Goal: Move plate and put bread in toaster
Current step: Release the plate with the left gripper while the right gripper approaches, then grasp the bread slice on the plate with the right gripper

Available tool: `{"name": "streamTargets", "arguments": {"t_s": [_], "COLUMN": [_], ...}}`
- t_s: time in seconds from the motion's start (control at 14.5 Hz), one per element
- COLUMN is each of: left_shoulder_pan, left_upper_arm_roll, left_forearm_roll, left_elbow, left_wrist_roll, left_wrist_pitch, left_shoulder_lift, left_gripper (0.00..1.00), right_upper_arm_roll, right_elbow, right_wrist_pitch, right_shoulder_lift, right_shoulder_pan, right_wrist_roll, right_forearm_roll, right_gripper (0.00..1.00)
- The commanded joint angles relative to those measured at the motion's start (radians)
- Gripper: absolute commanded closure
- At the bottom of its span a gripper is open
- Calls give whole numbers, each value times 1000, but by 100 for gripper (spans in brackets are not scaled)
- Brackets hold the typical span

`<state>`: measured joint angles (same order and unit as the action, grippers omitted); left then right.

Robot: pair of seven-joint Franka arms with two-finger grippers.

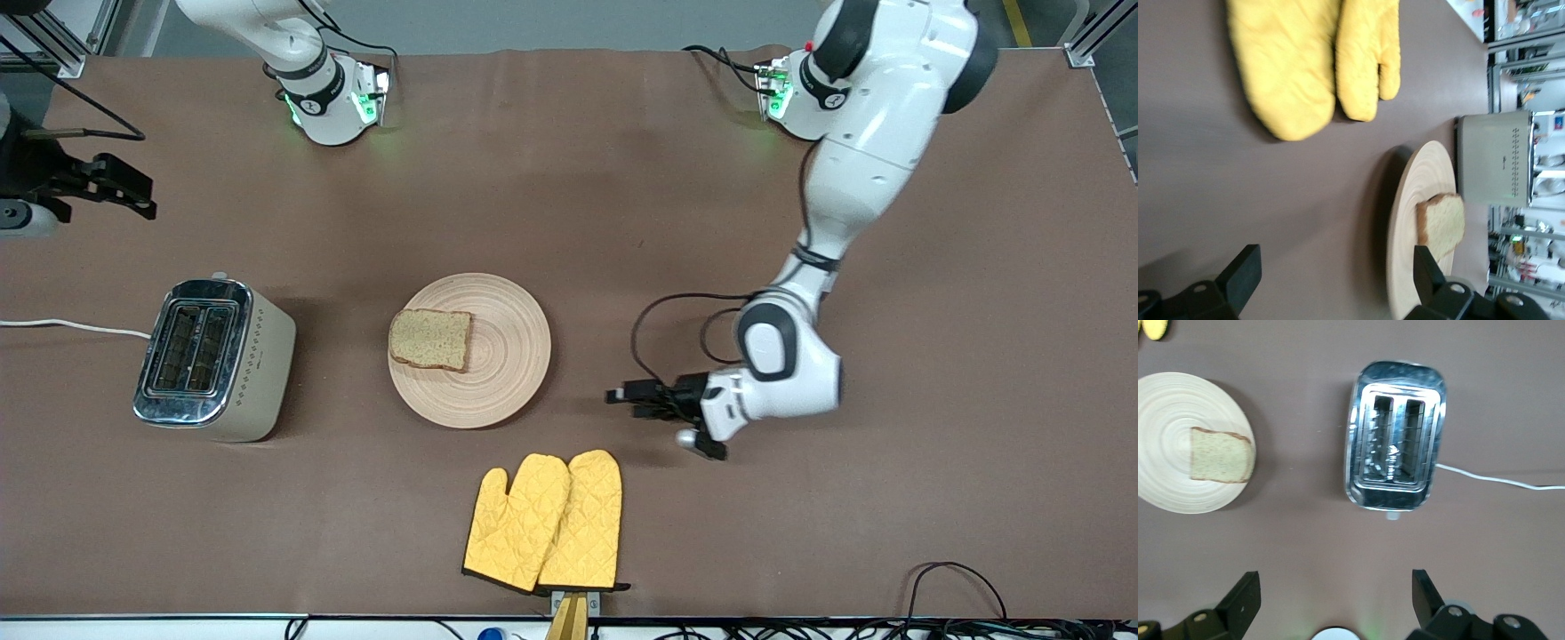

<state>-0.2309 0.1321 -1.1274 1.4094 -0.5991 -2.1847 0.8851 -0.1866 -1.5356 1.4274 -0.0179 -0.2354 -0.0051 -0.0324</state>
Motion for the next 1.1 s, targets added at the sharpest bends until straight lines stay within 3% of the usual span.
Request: {"name": "streamTargets", "arguments": {"t_s": [0.0,0.21,0.48,0.76,1.03], "left_shoulder_pan": [140,228,234,232,286], "left_upper_arm_roll": [6,4,6,4,1], "left_forearm_roll": [177,435,838,1058,1088], "left_elbow": [56,54,53,-35,-63], "left_wrist_roll": [45,183,366,458,512], "left_wrist_pitch": [133,203,223,442,525], "left_shoulder_lift": [-101,-208,-371,-474,-572], "left_gripper": [0,0,0,0,0], "right_upper_arm_roll": [-2,-1,-2,-2,-1], "right_elbow": [-95,-236,-371,-380,-390], "right_wrist_pitch": [86,265,496,585,691], "right_shoulder_lift": [-8,-10,25,159,254], "right_shoulder_pan": [-4,-65,-197,-251,-260], "right_wrist_roll": [27,140,321,398,399], "right_forearm_roll": [71,97,98,98,98], "right_gripper": [0,0,0,0,0]}}
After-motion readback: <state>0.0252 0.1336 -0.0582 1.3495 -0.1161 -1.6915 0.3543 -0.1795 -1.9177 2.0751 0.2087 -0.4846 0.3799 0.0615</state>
